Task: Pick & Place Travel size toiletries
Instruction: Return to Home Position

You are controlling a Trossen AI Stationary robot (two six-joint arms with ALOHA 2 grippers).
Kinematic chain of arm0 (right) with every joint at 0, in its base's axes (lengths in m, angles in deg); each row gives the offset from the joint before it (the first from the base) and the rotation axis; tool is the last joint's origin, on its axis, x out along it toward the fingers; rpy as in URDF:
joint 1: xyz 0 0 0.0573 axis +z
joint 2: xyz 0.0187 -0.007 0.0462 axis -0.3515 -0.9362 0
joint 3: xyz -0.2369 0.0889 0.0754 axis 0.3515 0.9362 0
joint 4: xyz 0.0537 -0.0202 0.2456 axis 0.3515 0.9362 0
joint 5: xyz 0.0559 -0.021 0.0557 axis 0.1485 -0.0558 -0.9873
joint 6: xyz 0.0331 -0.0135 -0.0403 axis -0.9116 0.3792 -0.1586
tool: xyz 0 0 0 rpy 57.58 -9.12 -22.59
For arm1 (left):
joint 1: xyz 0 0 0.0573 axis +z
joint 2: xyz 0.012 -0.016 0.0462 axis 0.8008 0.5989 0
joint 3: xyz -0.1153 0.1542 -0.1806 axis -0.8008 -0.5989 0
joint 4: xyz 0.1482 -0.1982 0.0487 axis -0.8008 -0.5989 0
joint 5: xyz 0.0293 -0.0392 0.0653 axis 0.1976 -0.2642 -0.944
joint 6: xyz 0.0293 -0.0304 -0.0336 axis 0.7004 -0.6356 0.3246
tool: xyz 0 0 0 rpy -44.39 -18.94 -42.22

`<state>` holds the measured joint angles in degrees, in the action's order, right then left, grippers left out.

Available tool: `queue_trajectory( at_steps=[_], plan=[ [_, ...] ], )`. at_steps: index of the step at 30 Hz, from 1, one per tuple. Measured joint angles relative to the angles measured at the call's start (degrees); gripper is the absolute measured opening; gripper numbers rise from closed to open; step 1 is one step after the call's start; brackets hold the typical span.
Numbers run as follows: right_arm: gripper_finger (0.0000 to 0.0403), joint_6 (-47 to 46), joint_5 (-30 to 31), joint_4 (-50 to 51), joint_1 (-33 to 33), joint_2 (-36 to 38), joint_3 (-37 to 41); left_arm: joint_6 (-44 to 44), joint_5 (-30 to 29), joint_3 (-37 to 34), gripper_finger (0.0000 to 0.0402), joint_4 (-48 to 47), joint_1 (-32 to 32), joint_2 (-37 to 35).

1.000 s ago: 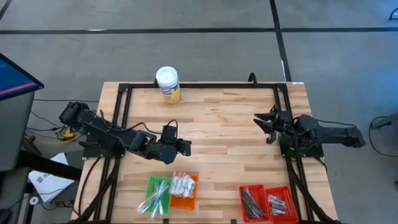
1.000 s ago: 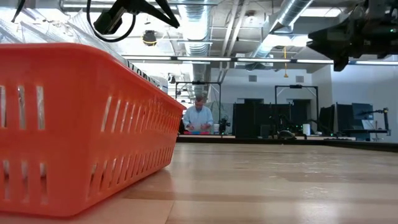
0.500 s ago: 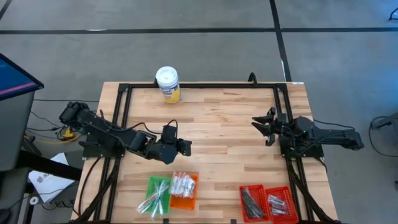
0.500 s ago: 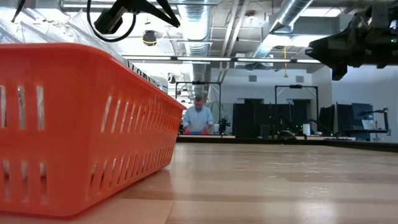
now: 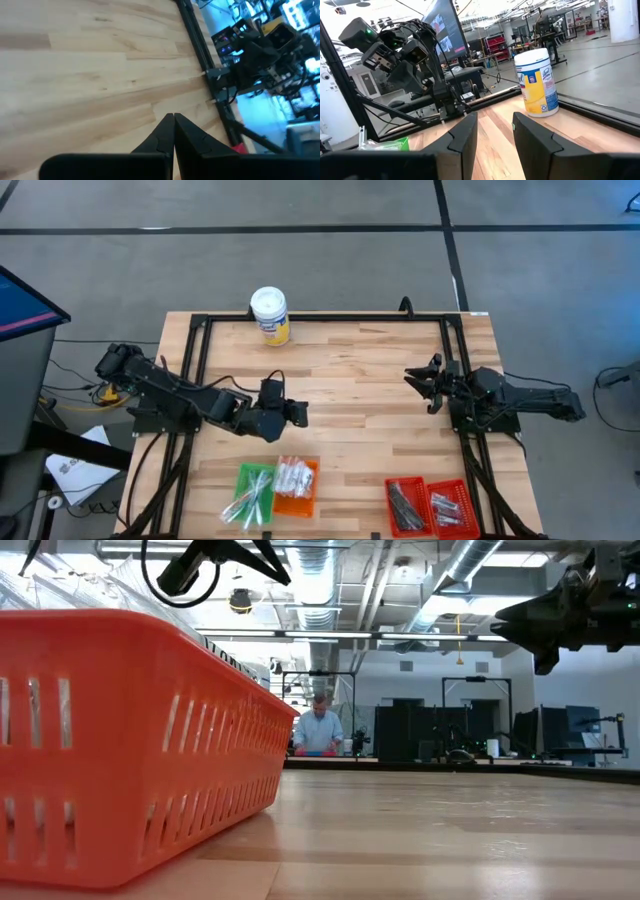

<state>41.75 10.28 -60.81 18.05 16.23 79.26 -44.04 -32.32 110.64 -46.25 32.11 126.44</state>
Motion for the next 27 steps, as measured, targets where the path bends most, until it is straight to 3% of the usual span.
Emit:
queue_trajectory(
  at_steps=[4, 11, 16, 21, 23, 27],
  plan=[
    [0.0118, 0.0, 0.01, 0.0, 0.0, -0.01, 0.0, 9.18, 1.86, 0.0, 0.0, 0.9, 1.46, -0.42],
    [0.0118, 0.0, 0.01, 0.0, 0.0, -0.01, 0.02, 28.66, 11.88, 0.02, 0.0, 6.43, 5.89, -0.44],
    [0.0118, 0.0, 0.01, 0.0, 0.0, -0.01, 0.04, 42.86, 15.42, 0.02, 0.0, 8.71, 8.0, -0.44],
    [0.0118, 0.0, 0.01, 0.0, 0.0, -0.01, 0.04, 53.23, 27.56, 0.01, 0.0, 11.72, 11.0, -1.68],
    [0.0118, 0.0, 0.01, 0.01, 0.0, -0.04, 0.04, 56.28, 29.95, -0.53, 0.0, 12.8, 11.15, -3.51],
    [0.0118, 0.0, 0.01, 0.2, 0.0, 0.0, 0.07, 59.58, 29.18, -6.07, 0.0, 14.91, 10.44, -12.24]
  ],
)
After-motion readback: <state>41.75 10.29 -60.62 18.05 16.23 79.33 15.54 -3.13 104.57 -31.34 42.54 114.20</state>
